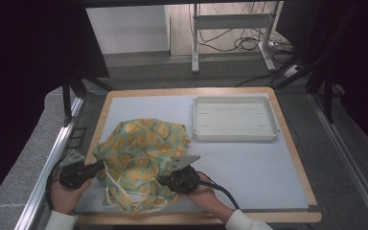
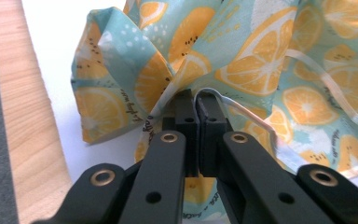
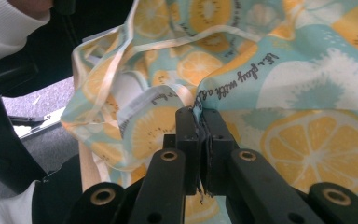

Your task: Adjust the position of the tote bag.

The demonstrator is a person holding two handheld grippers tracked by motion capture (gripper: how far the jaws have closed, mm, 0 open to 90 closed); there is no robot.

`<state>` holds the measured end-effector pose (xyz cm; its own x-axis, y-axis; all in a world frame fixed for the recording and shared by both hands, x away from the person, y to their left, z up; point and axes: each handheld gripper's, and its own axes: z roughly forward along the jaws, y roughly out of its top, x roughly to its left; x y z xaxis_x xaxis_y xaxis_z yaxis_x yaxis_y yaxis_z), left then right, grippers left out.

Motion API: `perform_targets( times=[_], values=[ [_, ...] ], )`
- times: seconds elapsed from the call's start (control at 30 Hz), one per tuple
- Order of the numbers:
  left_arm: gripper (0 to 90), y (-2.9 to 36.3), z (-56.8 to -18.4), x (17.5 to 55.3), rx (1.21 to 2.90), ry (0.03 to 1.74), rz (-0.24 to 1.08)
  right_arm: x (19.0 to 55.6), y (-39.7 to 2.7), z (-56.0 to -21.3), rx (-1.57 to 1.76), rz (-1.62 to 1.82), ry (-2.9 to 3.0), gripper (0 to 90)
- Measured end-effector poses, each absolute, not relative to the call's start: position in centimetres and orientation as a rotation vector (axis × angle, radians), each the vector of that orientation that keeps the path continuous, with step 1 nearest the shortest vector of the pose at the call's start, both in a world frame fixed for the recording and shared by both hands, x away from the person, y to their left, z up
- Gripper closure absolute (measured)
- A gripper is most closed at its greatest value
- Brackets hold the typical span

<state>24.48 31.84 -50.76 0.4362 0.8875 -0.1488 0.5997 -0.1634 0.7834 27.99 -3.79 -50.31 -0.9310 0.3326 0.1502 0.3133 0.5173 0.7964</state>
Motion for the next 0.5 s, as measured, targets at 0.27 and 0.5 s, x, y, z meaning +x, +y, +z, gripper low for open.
perform_targets(
  times=[0.27, 0.5],
  values=[
    [88.8, 31.3, -51.2, 24.0, 1.890, 1.248, 0.428, 28.1, -5.1, -50.6, 0.608, 1.401, 2.699, 84.3],
    [88.5, 31.0, -51.4, 23.5, 1.905, 1.239, 0.422, 28.0, -5.9, -50.9, 0.605, 1.361, 2.698, 84.2]
  ],
)
